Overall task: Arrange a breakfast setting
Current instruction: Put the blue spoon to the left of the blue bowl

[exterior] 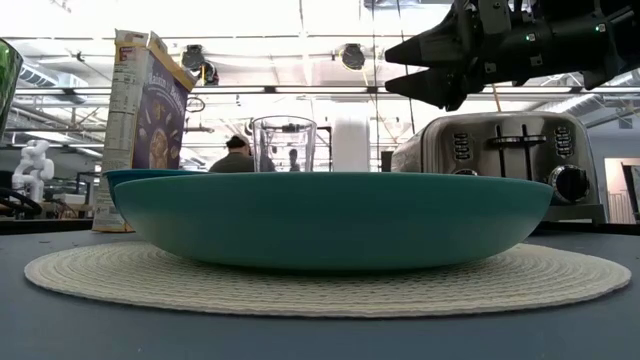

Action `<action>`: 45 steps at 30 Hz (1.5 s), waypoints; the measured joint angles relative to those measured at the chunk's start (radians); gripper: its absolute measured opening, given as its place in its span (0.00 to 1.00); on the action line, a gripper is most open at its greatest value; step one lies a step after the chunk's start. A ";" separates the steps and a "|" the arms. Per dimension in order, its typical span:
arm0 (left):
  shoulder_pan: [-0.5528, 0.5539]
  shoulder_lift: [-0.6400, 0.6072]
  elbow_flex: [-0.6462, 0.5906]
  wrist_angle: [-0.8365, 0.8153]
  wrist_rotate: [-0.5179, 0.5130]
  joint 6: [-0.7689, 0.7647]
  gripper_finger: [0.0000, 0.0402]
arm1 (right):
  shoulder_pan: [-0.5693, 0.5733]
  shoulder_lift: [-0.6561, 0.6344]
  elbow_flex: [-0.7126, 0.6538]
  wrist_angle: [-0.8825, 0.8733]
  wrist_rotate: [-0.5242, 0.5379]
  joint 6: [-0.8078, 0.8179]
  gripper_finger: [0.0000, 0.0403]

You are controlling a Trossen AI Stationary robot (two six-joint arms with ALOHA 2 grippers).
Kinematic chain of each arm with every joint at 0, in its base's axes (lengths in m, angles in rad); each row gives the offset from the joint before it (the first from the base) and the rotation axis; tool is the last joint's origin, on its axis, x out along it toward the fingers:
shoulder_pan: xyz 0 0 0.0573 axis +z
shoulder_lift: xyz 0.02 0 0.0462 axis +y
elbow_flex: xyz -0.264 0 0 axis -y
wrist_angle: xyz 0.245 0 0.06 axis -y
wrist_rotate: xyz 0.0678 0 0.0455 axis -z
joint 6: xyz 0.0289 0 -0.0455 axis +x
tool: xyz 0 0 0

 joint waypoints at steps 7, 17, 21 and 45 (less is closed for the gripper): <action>0.000 -0.006 0.001 0.031 0.000 0.004 0.13 | 0.000 0.000 0.000 0.000 0.000 0.000 0.89; -0.001 -0.079 0.003 0.023 -0.001 0.007 0.13 | 0.000 0.000 0.000 0.000 0.000 0.000 0.89; -0.001 -0.128 0.003 0.019 -0.001 0.007 0.13 | 0.000 0.000 0.000 0.000 0.000 0.000 0.89; -0.001 -0.419 0.003 -0.209 -0.176 0.161 0.13 | 0.000 0.000 0.000 0.000 0.000 0.000 0.89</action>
